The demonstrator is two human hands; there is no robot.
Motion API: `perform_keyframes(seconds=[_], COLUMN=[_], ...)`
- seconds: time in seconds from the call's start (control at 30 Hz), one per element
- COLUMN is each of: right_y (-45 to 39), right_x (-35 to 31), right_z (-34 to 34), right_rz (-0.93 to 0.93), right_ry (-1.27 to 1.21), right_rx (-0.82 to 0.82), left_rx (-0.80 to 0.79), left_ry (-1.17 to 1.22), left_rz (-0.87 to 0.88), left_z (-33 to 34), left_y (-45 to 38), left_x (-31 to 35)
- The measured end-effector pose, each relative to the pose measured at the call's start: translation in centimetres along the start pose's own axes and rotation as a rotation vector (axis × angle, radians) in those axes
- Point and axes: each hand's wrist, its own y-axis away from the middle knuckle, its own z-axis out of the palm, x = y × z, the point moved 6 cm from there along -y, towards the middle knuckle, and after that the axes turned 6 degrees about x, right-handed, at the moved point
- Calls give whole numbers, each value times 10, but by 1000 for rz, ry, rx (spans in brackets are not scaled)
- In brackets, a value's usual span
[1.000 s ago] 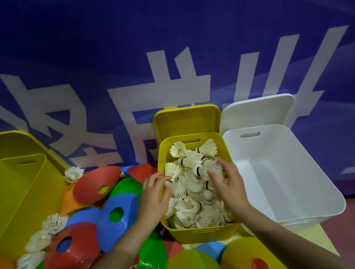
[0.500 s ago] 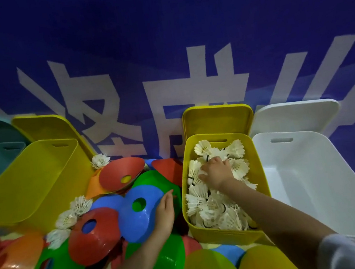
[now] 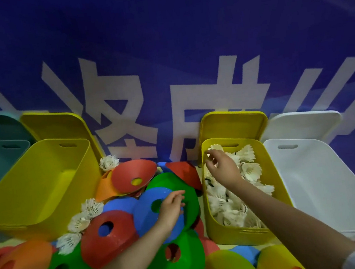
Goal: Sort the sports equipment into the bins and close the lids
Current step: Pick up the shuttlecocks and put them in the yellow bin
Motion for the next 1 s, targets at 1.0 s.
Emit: perform_keyframes(seconds=[1.0], right_y=[-101], right_x=[-197], right_z=[360], right_rz=[-298], right_ry=[253], right_rx=[-455], left_rx=[309], left_ry=[-973], left_rz=[101], left_z=[-265], left_y=[-104], left_x=[-70])
